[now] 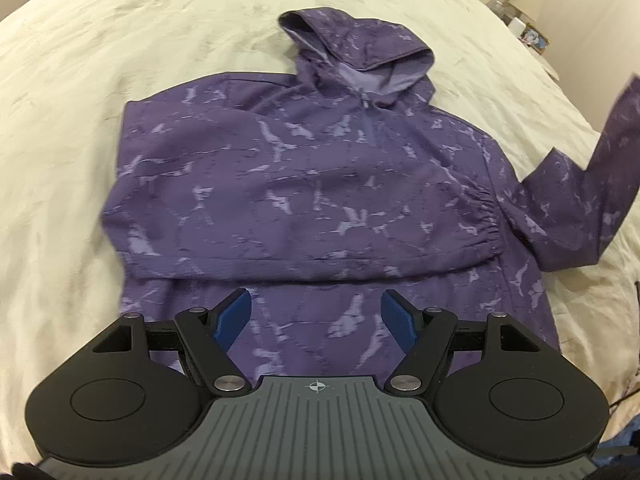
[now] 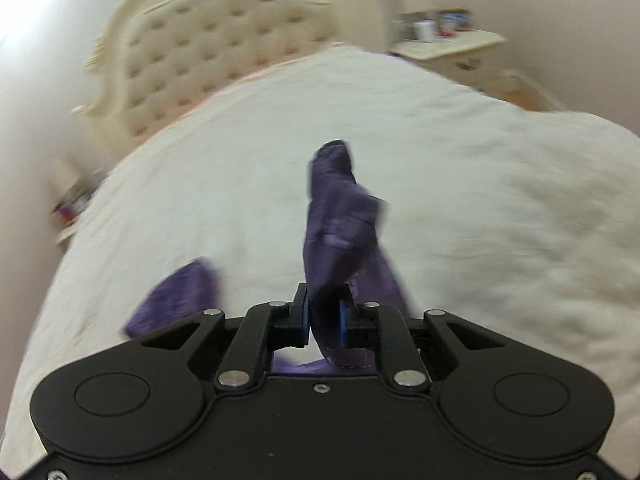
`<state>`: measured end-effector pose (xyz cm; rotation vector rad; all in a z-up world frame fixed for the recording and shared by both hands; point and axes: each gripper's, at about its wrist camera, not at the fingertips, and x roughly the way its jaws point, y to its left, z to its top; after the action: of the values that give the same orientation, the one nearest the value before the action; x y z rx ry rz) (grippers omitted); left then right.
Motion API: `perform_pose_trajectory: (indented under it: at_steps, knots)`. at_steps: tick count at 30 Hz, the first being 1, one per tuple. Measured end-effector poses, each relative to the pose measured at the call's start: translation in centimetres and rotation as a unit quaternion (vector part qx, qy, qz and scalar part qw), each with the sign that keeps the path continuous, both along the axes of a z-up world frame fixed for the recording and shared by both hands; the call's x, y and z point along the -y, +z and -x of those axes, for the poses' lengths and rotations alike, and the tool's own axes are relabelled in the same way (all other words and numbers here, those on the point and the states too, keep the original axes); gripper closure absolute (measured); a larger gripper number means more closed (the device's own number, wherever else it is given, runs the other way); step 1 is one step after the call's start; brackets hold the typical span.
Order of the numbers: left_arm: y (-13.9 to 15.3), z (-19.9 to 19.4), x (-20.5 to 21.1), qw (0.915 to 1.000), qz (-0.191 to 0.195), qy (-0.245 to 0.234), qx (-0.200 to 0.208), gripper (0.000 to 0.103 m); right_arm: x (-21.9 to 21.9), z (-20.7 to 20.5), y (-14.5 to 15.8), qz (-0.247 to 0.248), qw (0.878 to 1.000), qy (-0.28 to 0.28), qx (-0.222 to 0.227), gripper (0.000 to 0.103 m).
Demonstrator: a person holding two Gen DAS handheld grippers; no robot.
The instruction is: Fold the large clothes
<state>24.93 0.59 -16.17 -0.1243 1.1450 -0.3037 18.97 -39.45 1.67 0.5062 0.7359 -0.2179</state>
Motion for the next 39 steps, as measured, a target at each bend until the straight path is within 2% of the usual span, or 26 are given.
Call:
perform_pose_trajectory:
  at_steps: [8,15,20,23,26,28,30,31,36,39]
  knots:
    - [0.2,0.0,-5.2,0.9999,0.001,0.011,0.002,0.033,-12.2,-3.5,0.2,-0.003,0.993,0.113,0.02,0.081]
    - [0.2,-0.6,-9.6,0.9996,0.001,0.027,0.006,0.033,-21.9,-5.2,-2.3,0.003,0.984,0.178,0.014,0.082]
    - [0.1,-1.3,-11.7,0.9994,0.003,0.034,0.006,0.033,-28.7,-5.7,-5.7,0.004,0.975,0.222,-0.013,0.082]
    - [0.1,-1.8,-12.6,0.9992,0.007,0.038,0.006,0.033,-32.4,-5.8,-7.8,0.027,0.967,0.252,-0.037,0.082]
    - [0.2,-2.3,-13.0,0.9991,0.018,0.039,0.006,0.033,-35.2,-5.4,-10.0,0.044,0.958,0.278,-0.064,0.073]
    - [0.4,-2.7,-13.1,0.9989,0.027,0.036,0.009,0.033,-37.2,-4.8,-11.2,0.047,0.952,0.292,-0.081,0.07]
    - [0.6,-3.2,-12.9,0.9987,0.038,0.031,0.011,0.033,-38.5,-3.9,-12.2,0.038,0.944,0.316,-0.088,0.049]
    - [0.6,-3.5,-12.7,0.9985,0.045,0.028,0.012,0.033,-38.6,-3.4,-12.4,0.036,0.941,0.325,-0.089,0.045]
    - [0.5,-4.9,-11.0,0.9964,0.082,0.019,0.012,0.032,-37.3,-0.8,-12.2,0.036,0.939,0.328,-0.094,0.043]
    - [-0.5,-5.8,-9.4,0.9954,0.094,0.018,-0.003,0.032,-34.9,0.8,-12.3,0.053,0.942,0.315,-0.103,0.043]
